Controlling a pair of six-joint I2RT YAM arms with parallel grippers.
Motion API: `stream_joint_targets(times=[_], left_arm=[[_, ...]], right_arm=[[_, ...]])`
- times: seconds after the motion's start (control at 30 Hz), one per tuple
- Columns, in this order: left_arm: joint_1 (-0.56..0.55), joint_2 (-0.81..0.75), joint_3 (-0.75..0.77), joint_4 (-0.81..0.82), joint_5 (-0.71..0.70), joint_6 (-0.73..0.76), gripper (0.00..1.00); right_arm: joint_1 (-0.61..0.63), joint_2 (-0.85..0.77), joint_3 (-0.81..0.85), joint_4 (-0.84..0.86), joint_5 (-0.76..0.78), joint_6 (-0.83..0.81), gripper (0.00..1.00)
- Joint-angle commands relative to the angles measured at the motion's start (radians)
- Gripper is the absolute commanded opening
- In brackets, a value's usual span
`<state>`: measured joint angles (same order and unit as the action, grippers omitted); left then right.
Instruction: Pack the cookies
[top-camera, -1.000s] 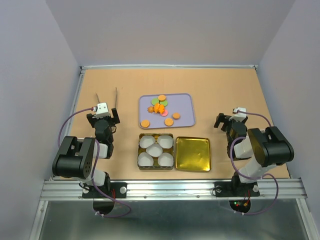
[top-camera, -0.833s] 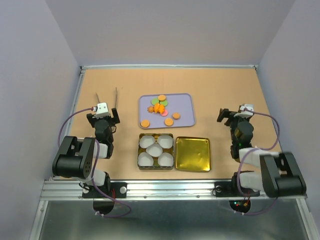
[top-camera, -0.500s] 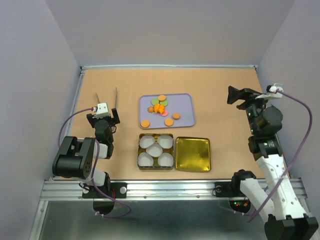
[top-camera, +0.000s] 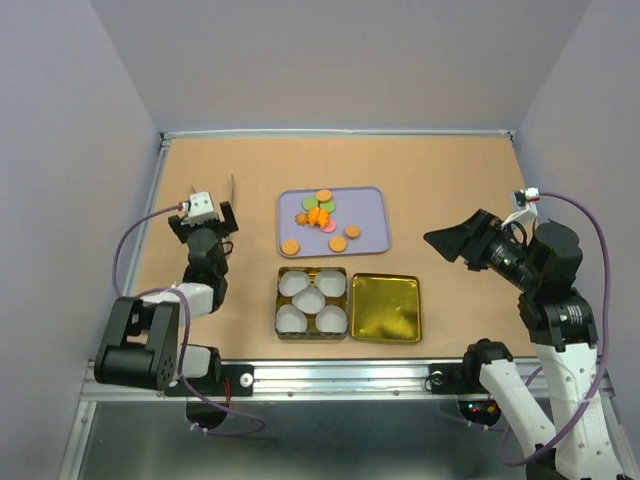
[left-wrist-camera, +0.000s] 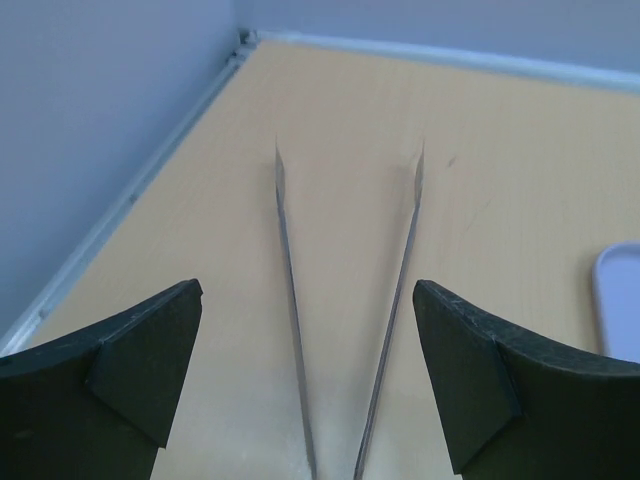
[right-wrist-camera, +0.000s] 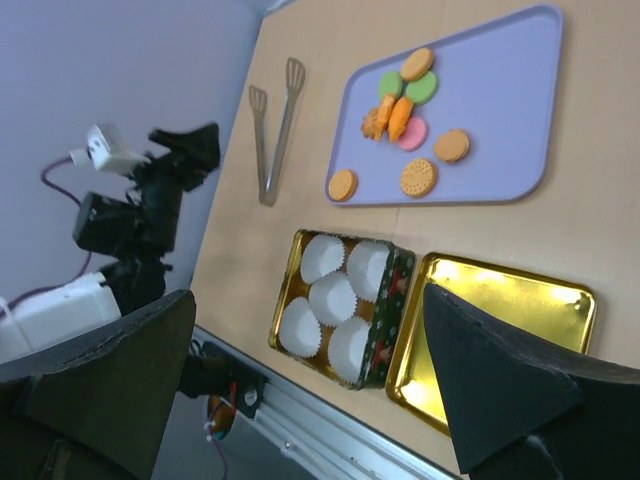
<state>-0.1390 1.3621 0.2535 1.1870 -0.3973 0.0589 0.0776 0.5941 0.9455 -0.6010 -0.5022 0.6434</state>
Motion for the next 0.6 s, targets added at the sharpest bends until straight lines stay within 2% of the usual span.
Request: stream_joint_targets(times=[0.0, 0.03, 0.07, 0.17, 0.2, 0.27, 0.37, 0.43, 0.57], left_arm=[[-0.014, -0.225, 0.269, -0.316, -0.107, -0.004, 0.99], [-0.011, -0.254, 0.320, -0.414, -0.127, -0.071, 0.99], [-0.007, -0.302, 0.430, -0.616, -0.118, -0.109, 0.99], [0.001, -0.333, 0.582, -0.879, -0.029, -0.174, 0.99], [0.001, -0.330, 0.665, -1.023, -0.014, -0.195, 0.99], [0.003, -0.299, 0.760, -1.213, 0.056, -0.243, 0.99], [0.001, -0.230, 0.852, -1.424, 0.154, -0.268, 0.99], [0.001, -0.149, 0.900, -1.591, 0.172, -0.275, 0.99], [0.003, -0.069, 0.879, -1.705, 0.179, -0.268, 0.99]], right_arm=[[-0.004, -0.016, -0.004, -0.048, -0.102, 0.009, 1.00], [-0.004, -0.008, -0.002, -0.046, -0.111, -0.001, 1.00], [-0.004, 0.009, -0.004, -0.046, -0.131, -0.001, 1.00], [-0.004, 0.036, -0.007, -0.054, -0.180, 0.013, 1.00], [-0.004, 0.048, -0.008, -0.051, -0.234, 0.001, 1.00], [-0.006, 0.061, -0.020, -0.048, -0.186, 0.002, 1.00], [-0.004, 0.102, -0.059, -0.059, -0.141, 0.027, 1.00], [-0.004, 0.114, -0.074, -0.060, -0.116, 0.027, 1.00], [-0.002, 0.115, -0.068, -0.066, -0.076, 0.033, 1.00]])
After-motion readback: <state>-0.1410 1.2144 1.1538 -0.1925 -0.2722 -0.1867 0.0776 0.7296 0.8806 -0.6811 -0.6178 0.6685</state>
